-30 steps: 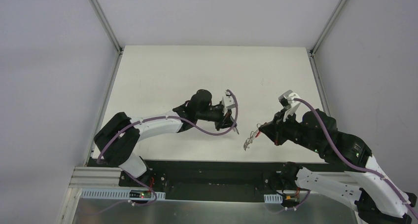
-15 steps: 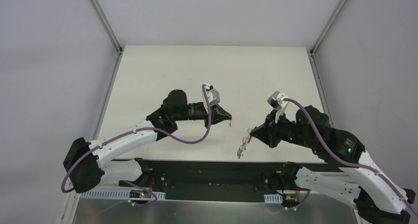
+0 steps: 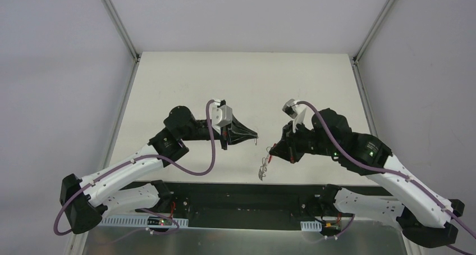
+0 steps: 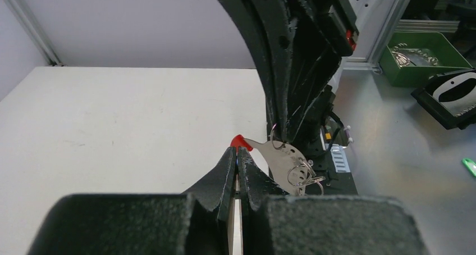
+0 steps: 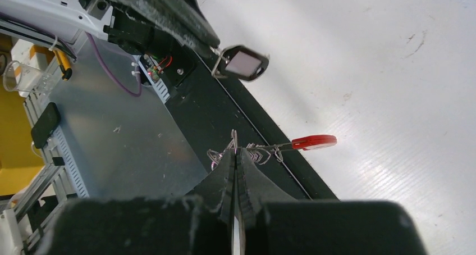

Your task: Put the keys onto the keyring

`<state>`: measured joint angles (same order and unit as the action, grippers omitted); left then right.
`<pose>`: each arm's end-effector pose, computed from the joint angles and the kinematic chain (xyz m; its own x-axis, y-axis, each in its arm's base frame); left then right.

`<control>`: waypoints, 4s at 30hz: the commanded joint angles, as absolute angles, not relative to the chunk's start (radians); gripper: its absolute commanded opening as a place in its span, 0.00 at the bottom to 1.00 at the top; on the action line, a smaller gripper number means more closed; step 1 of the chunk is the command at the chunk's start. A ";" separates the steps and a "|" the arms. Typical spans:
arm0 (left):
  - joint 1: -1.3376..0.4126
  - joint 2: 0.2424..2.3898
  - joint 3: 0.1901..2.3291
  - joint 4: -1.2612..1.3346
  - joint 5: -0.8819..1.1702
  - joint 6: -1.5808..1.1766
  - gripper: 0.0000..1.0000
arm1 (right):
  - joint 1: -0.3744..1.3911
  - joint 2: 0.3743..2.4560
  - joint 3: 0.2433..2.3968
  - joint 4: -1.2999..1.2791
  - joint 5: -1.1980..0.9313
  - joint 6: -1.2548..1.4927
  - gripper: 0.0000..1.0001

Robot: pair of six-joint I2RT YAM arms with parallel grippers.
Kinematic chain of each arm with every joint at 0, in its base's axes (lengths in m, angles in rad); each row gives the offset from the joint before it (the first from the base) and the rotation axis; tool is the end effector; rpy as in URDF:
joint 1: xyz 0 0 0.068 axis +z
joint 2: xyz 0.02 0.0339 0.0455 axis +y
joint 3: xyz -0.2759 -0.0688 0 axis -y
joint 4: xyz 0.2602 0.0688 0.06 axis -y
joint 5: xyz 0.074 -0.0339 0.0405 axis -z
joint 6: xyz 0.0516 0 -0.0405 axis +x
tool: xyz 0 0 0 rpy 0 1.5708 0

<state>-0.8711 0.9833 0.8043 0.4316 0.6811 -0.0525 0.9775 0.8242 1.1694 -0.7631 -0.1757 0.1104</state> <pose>0.1324 -0.2078 0.3844 0.1089 -0.1927 -0.9752 0.9940 0.0238 0.1063 0.0883 0.1470 0.4099 -0.3253 -0.2884 -0.9006 -0.8751 0.4526 0.1712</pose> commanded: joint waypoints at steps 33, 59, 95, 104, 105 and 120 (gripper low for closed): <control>-0.879 0.876 0.835 0.323 0.802 0.054 0.00 | 0.944 1.053 1.378 -0.753 -0.419 0.204 0.00; -0.893 0.857 0.836 0.313 0.811 0.064 0.00 | 0.937 1.100 1.401 -0.764 -0.400 0.228 0.00; -0.928 0.876 0.867 0.212 0.769 0.107 0.00 | 0.917 0.987 1.351 -0.656 -0.311 0.225 0.00; -0.928 0.866 0.883 0.301 0.789 0.004 0.28 | 0.927 0.878 1.224 -0.512 -0.322 0.085 0.00; -0.927 0.864 0.882 0.318 0.788 -0.033 0.31 | 0.930 0.864 1.203 -0.490 -0.324 0.065 0.00; -0.927 0.901 0.936 0.398 0.706 -0.198 0.42 | 0.952 0.737 1.043 -0.229 -0.446 -0.132 0.00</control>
